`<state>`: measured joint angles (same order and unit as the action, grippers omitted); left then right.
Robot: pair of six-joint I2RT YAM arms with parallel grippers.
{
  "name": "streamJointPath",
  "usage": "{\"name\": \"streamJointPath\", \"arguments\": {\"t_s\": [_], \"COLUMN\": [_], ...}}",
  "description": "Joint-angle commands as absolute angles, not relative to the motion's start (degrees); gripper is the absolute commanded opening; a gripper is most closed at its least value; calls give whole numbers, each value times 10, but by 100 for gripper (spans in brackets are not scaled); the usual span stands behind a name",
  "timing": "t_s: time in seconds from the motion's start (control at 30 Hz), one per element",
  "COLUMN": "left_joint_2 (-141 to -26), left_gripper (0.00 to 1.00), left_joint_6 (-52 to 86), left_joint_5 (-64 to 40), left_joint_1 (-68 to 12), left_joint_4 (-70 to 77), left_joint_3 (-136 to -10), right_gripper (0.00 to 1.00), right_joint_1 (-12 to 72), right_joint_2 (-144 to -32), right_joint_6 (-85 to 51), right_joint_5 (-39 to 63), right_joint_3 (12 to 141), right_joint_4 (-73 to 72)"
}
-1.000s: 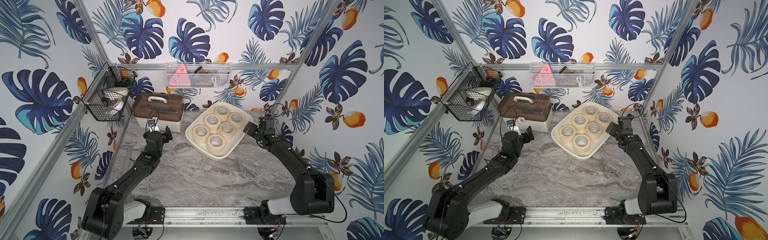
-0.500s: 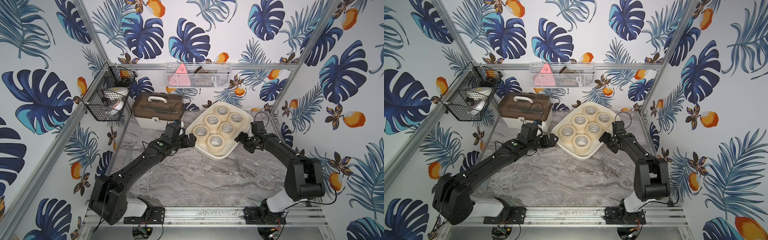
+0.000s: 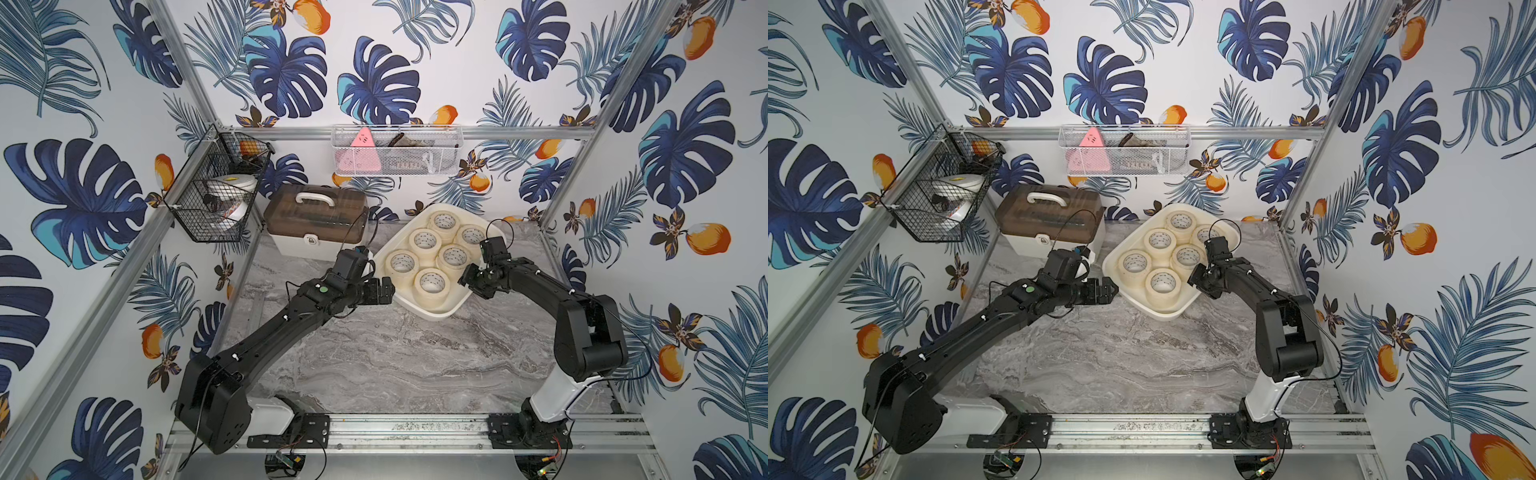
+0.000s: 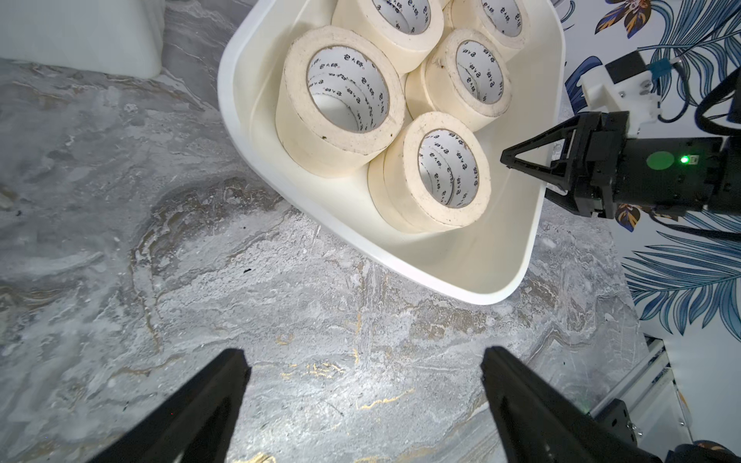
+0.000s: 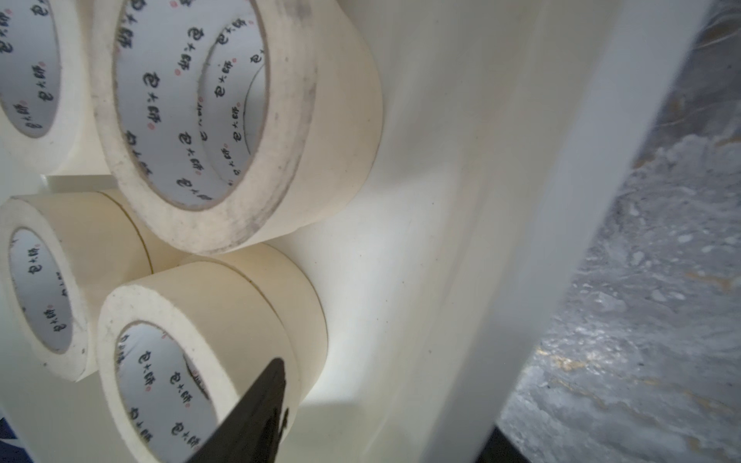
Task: Take out the art tape in the storage box
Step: Move the storage box to the center of the board.
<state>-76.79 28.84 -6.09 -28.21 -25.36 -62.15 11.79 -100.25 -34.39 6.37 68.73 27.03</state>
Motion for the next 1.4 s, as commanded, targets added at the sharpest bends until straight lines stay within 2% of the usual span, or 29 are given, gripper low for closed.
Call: {"name": "streamJointPath", "arguments": {"t_s": [0.0,0.1,0.27,0.4,0.57,0.83,0.97,1.37], "left_joint_2": [-758,-752,-750,-746,-748,-757,-768,-794], "left_gripper": [99,99,99,98,97,94,88,83], "left_joint_6": [269,268,261,258,259,254,254,260], "left_joint_5": [-53,-50,-47,-47,-55,-67,-70,1], "left_joint_1": [-283,-283,-283,-282,-282,-283,-284,-294], "left_joint_4": [-271,-271,-283,-289,-296,-316,-317,-312], "left_joint_3": [-628,-627,-633,-635,-634,-637,-633,-613], "right_gripper": [53,41,29,14,2,0,0,0], "right_joint_1": [119,119,118,118,121,145,163,229], "right_joint_2": [-1009,-1009,-991,-972,-947,-904,-891,-865], "right_joint_6": [-327,-319,-306,-291,-269,-242,-225,-177], "right_joint_5": [51,53,44,36,18,13,19,33], "right_joint_3": [689,684,672,664,655,622,611,606], "right_joint_4": [293,297,307,326,357,402,416,443]}}
